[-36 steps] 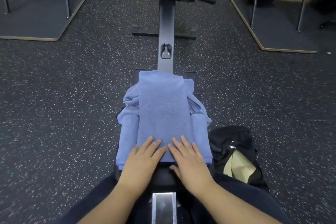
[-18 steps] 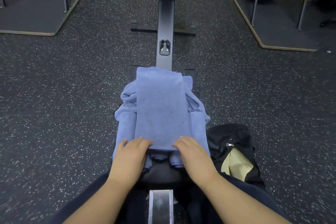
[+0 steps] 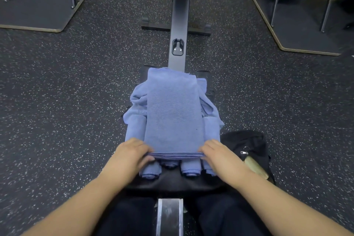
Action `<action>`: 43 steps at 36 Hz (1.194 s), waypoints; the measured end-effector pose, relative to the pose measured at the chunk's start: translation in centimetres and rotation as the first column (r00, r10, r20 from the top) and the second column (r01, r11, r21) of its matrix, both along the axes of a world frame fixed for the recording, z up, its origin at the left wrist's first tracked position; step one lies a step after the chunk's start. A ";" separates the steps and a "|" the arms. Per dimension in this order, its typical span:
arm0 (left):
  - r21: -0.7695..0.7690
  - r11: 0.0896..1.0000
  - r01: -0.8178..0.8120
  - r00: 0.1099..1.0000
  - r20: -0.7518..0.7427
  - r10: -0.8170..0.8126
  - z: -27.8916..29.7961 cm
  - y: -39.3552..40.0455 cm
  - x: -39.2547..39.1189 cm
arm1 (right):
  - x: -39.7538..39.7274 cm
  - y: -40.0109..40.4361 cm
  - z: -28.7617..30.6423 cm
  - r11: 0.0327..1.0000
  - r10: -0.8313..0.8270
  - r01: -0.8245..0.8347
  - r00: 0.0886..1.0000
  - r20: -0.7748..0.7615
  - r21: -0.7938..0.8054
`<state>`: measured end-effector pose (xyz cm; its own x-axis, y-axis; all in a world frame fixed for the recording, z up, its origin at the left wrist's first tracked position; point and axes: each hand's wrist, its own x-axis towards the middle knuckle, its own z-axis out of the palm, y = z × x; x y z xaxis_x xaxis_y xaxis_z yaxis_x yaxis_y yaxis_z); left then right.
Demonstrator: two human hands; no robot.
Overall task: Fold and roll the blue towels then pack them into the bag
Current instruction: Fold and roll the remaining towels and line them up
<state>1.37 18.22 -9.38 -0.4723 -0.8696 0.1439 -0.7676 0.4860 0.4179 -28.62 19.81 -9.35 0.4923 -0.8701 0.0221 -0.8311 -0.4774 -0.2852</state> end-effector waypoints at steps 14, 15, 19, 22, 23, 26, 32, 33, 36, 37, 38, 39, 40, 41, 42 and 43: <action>-0.079 0.951 -0.300 0.936 0.166 0.309 -0.2 0.3 -1.5 | 2.0 -0.1 -1.2 0.940 -0.196 0.181 0.980 -0.022 -0.290; -0.073 0.948 -0.311 0.932 0.172 0.319 -0.1 0.3 -1.6 | 2.1 -0.1 -1.1 0.941 -0.206 0.194 0.978 -0.014 -0.276; -0.084 0.945 -0.316 0.929 0.177 0.326 -0.2 0.3 -1.9 | 2.6 0.0 -0.9 0.939 -0.282 0.277 0.959 0.005 -0.202; -0.197 0.939 -0.283 0.940 0.136 0.312 -0.5 0.2 -1.8 | 2.9 -0.2 -0.5 0.917 -0.312 0.301 0.950 -0.001 -0.263; -0.227 0.939 -0.258 0.948 0.129 0.292 -0.5 0.1 -1.9 | 3.0 -0.3 -0.4 0.908 -0.310 0.295 0.951 -0.006 -0.299; -0.268 0.955 -0.129 0.976 0.138 0.171 -0.3 0.0 -2.4 | 3.3 -0.3 -0.1 0.910 -0.220 0.206 0.976 0.003 -0.360; -0.279 0.960 0.022 0.977 0.208 0.038 -0.4 0.4 -3.0 | 3.6 0.1 -0.2 0.986 -0.035 0.040 0.999 0.032 -0.162; -0.279 0.960 0.018 0.976 0.213 0.043 -0.5 0.4 -3.0 | 3.5 0.0 -0.3 0.989 -0.035 0.038 0.999 0.022 -0.144; -0.252 0.968 -0.004 0.977 0.203 0.057 -0.5 0.6 -3.2 | 3.7 0.0 -0.3 0.989 -0.049 0.050 0.999 0.016 -0.136; -0.234 0.972 -0.017 0.977 0.204 0.066 -0.4 0.8 -3.3 | 3.8 0.0 -0.2 0.988 -0.060 0.063 0.998 0.028 -0.141; -0.213 0.977 -0.028 0.974 0.213 0.075 -0.2 0.9 -3.4 | 4.0 0.1 -0.2 0.987 -0.070 0.075 0.997 0.043 -0.145; -0.197 0.980 -0.036 0.970 0.230 0.082 -0.1 0.9 -3.5 | 4.1 0.2 -0.2 0.986 -0.079 0.086 0.996 0.052 -0.146; -0.185 0.982 -0.041 0.964 0.252 0.088 -0.1 0.8 -3.6 | 4.2 0.2 -0.1 0.985 -0.087 0.094 0.995 0.053 -0.147; -0.170 0.984 -0.047 0.956 0.278 0.094 0.0 0.8 -3.7 | 4.2 0.3 0.0 0.984 -0.088 0.094 0.995 0.044 -0.149; -0.161 0.985 -0.055 0.949 0.298 0.102 0.0 0.8 -3.8 | 4.2 0.3 0.1 0.985 -0.086 0.091 0.996 0.038 -0.148; -0.158 0.986 -0.062 0.945 0.307 0.108 -0.1 0.8 -3.9 | 4.2 0.2 0.2 0.986 -0.090 0.094 0.995 0.036 -0.135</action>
<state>-2.57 18.99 -9.49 -0.4389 -0.8895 0.1272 -0.8893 0.4503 0.0797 -24.46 20.05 -9.18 0.4073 -0.8997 0.1568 -0.8656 -0.4351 -0.2478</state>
